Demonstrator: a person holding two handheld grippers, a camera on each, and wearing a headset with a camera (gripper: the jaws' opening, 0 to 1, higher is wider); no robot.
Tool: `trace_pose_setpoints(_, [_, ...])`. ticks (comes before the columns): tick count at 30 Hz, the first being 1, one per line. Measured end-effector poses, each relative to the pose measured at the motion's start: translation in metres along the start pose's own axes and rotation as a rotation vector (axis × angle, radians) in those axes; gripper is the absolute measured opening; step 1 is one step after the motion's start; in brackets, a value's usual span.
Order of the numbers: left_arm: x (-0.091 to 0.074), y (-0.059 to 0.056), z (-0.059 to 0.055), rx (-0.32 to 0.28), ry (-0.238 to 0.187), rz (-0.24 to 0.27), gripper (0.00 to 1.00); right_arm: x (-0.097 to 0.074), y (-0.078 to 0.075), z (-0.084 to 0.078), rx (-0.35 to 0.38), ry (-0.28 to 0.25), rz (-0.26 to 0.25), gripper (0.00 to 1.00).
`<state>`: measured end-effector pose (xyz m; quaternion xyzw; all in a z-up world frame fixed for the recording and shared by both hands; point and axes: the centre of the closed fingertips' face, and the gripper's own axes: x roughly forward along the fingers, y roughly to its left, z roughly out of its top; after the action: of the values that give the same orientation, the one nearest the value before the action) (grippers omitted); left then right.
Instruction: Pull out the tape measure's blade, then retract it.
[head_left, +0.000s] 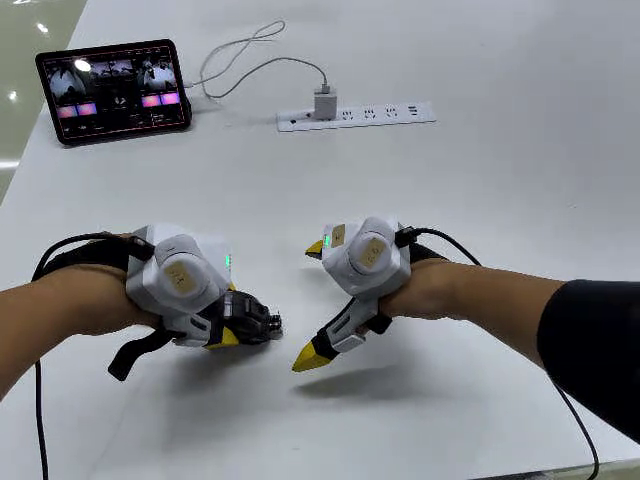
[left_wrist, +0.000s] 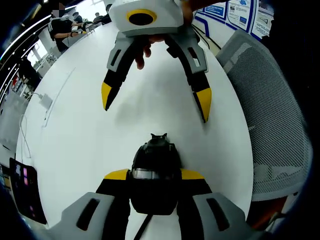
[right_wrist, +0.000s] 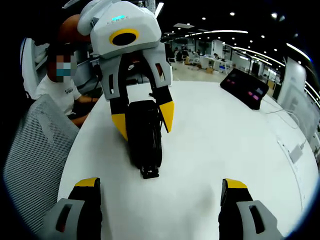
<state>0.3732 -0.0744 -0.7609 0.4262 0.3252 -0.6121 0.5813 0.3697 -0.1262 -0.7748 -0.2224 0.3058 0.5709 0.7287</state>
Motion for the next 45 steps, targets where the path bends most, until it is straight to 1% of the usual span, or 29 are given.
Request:
trace_pose_setpoints(4, [0.0,0.0,0.0,-0.004,0.0,0.0,0.3,0.005,0.001,0.003,-0.022,-0.003,0.011,0.99])
trace_pose_setpoints(5, [0.0,0.0,0.0,-0.005,-0.002,0.0,0.3,0.005,0.001,0.004,-0.032,-0.003,0.014,0.95])
trace_pose_setpoints(6, [0.0,0.0,0.0,-0.006,-0.002,0.0,0.3,0.005,0.001,0.004,-0.049,-0.003,0.016,0.87])
trace_pose_setpoints(7, [0.0,0.0,0.0,-0.007,-0.004,-0.001,0.3,0.006,0.001,0.005,-0.066,-0.012,0.02,0.83])
trace_pose_setpoints(8, [0.001,0.0,0.0,-0.007,-0.004,-0.001,0.3,0.007,0.001,0.005,-0.065,-0.014,0.017,0.84])
trace_pose_setpoints(9, [0.001,0.0,0.0,-0.008,-0.005,-0.002,0.3,0.009,0.002,0.006,-0.056,-0.017,0.03,0.85])
trace_pose_setpoints(10, [0.001,0.0,0.0,-0.008,-0.005,-0.002,0.3,0.009,0.003,0.006,-0.06,-0.017,0.034,0.81])
trace_pose_setpoints(11, [0.001,0.0,0.0,-0.009,-0.005,-0.003,0.3,0.009,0.002,0.007,-0.078,-0.017,0.029,0.74])
trace_pose_setpoints(13, [0.001,-0.001,0.0,-0.011,-0.005,-0.003,0.3,0.01,0.002,0.008,-0.082,-0.019,0.033,0.7])
trace_pose_setpoints(15, [0.0,-0.001,0.0,-0.011,-0.005,-0.002,0.3,0.011,0.003,0.008,-0.095,-0.017,0.041,0.62])
trace_pose_setpoints(20, [0.0,-0.001,0.0,-0.011,-0.005,-0.001,0.3,0.013,0.005,0.008,-0.111,-0.011,0.049,0.45])
trace_pose_setpoints(22, [0.0,-0.001,0.0,-0.011,-0.004,-0.001,0.3,0.015,0.005,0.008,-0.111,-0.009,0.053,0.43])
trace_pose_setpoints(25, [0.0,-0.001,0.0,-0.011,-0.003,-0.001,0.3,0.018,0.007,0.007,-0.123,-0.001,0.06,0.37])
trace_pose_setpoints(27, [0.0,-0.001,0.0,-0.011,-0.003,-0.001,0.3,0.021,0.01,0.007,-0.142,0.008,0.066,0.35])
trace_pose_setpoints(28, [0.0,-0.001,0.0,-0.012,-0.003,-0.001,0.3,0.022,0.011,0.006,-0.144,0.013,0.069,0.33])
trace_pose_setpoints(29, [0.0,-0.001,0.0,-0.012,-0.003,-0.001,0.3,0.024,0.011,0.004,-0.165,0.024,0.07,0.3])
trace_pose_setpoints(30, [0.0,-0.001,0.0,-0.012,-0.003,-0.001,0.3,0.024,0.011,0.004,-0.171,0.027,0.067,0.28])
trace_pose_setpoints(34, [0.001,0.0,0.0,-0.014,-0.005,-0.002,0.3,0.026,0.011,0.002,-0.161,0.037,0.074,0.23])
trace_pose_setpoints(36, [0.001,0.0,-0.001,-0.015,-0.006,-0.002,0.31,0.027,0.013,0.002,-0.151,0.039,0.085,0.21])
trace_pose_setpoints(38, [0.001,0.0,-0.001,-0.016,-0.006,-0.002,0.31,0.027,0.012,0.0,-0.159,0.048,0.081,0.16])
trace_pose_setpoints(45, [0.001,0.0,-0.001,-0.02,-0.003,0.0,0.31,0.03,0.017,0.003,-0.147,0.038,0.105,0.12])
